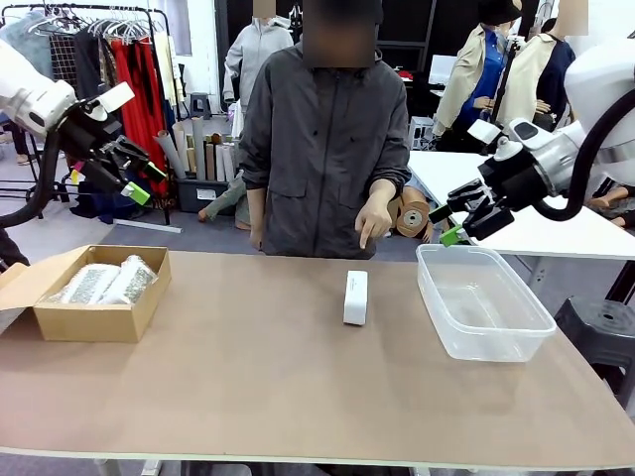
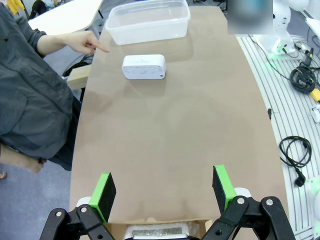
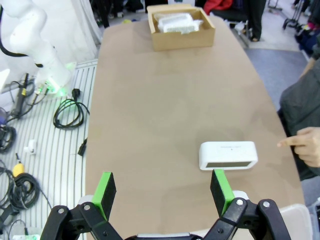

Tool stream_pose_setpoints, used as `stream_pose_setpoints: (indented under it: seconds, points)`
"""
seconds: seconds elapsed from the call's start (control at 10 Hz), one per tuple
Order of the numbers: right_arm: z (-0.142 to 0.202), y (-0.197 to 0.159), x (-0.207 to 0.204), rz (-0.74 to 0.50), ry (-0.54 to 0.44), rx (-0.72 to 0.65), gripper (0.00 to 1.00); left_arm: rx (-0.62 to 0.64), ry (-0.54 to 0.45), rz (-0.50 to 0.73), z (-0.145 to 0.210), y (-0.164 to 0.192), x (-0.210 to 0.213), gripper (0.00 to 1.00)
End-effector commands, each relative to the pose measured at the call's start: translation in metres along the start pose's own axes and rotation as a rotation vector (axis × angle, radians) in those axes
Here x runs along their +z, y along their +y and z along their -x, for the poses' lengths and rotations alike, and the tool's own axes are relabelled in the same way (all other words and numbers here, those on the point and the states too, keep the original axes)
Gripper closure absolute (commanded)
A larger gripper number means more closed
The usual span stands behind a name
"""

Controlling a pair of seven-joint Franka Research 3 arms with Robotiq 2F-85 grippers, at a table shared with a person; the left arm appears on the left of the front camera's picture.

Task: Separate and place wrapped and unwrapped clocks.
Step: Pick up the Digital clock indicated by the person.

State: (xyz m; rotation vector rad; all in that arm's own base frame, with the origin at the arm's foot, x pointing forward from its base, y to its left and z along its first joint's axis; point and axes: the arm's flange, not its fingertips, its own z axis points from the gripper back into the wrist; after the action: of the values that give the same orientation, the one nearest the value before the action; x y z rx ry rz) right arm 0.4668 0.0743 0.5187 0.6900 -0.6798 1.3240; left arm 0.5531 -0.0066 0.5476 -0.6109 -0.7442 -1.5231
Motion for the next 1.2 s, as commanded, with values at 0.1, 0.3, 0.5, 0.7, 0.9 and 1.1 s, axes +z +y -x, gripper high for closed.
stream_pose_setpoints:
  seconds: [0.1, 0.3, 0.5, 0.7, 0.9, 1.1]
  points:
    - [-0.052, 0.017, -0.02, 0.082, 0.101, -0.09, 0.0, -0.005, -0.001, -0.004, -0.002, -0.002, 0.001, 0.0]
    - [-0.079, 0.027, -0.043, 0.218, 0.24, -0.25, 0.0, -0.005, -0.001, -0.004, -0.002, -0.002, 0.001, 0.0]
    - [-0.096, 0.035, -0.05, 0.287, 0.323, -0.389, 0.0, -0.005, -0.001, -0.004, -0.002, -0.002, 0.001, 0.0]
    - [-0.104, 0.03, -0.049, 0.383, 0.426, -0.447, 0.0, -0.005, -0.001, -0.004, -0.002, -0.002, 0.001, 0.0]
    - [-0.103, 0.032, -0.045, 0.182, 0.353, -0.226, 0.0, -0.005, -0.001, -0.004, -0.002, -0.002, 0.001, 0.0]
    - [-0.091, 0.034, -0.051, 0.389, 0.415, -0.414, 0.0, -0.005, -0.001, -0.004, -0.002, -0.002, 0.001, 0.0]
